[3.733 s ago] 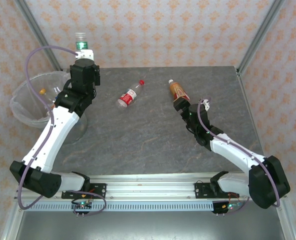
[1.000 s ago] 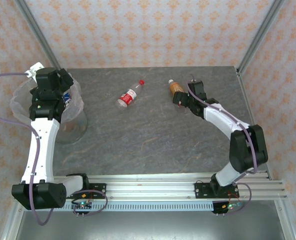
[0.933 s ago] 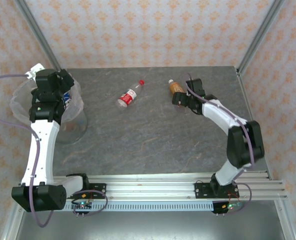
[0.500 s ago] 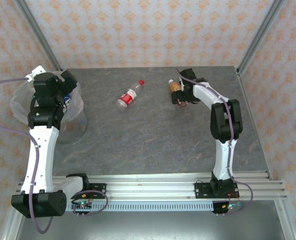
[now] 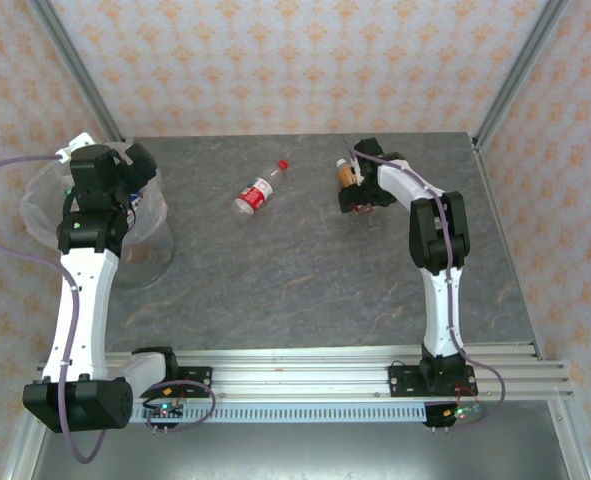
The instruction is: Put the plastic bottles in the bin
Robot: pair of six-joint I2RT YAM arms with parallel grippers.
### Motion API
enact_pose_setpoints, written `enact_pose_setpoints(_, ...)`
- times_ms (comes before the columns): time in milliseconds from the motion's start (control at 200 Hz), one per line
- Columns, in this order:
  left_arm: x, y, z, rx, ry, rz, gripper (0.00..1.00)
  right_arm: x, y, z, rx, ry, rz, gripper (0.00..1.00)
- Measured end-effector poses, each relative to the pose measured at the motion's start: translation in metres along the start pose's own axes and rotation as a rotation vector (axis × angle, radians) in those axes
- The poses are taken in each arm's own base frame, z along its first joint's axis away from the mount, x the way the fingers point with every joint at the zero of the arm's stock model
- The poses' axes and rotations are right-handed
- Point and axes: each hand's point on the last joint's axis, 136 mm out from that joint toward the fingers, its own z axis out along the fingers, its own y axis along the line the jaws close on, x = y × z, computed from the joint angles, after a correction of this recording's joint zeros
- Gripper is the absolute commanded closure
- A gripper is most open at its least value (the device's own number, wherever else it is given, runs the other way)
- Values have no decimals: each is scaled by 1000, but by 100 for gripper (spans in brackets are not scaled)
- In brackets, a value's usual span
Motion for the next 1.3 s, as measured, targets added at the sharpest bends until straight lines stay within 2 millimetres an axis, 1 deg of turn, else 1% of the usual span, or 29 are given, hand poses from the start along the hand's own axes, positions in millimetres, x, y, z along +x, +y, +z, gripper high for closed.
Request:
enact_pose_setpoints(135,2,1,0,-4,8,4,0,-2,3,9,-17,10,-3,11)
enact_pose_setpoints(245,2,1,0,-4,8,4,0,-2,7,10,-37,11,-4,18)
enact_pose_setpoints(330,2,1,0,-1,10,4,0,-2,9,10,-48,11,0,19)
enact_pose_setpoints(455,4,-1,0,11,17,3,0,-2,9,10,-48,10,8,25)
enact_pose_setpoints(535,4,-3,0,18,21,2,0,-3,8,10,-46,7,17,31)
enact_pose_setpoints(656,5,-2,0,17,26,2,0,-2,8,8,-45,-7,31,43)
enact_pose_setpoints(811,10,-3,-1,24,49,5,0,10,7,3,-45,-9,55,46)
enact_pose_setpoints(926,10,-8,-3,48,61,-5,0,17,7,-9,-49,-31,67,48)
enact_pose_setpoints(1051,13,-19,-3,105,90,-20,0,19,9,-31,-63,-96,86,50)
enact_pose_setpoints(1206,23,-49,-2,257,177,-30,0,21,15,-67,-98,-209,103,50)
enact_pose_setpoints(1296,31,-64,-4,336,223,-35,0,23,25,-87,-128,-283,104,49)
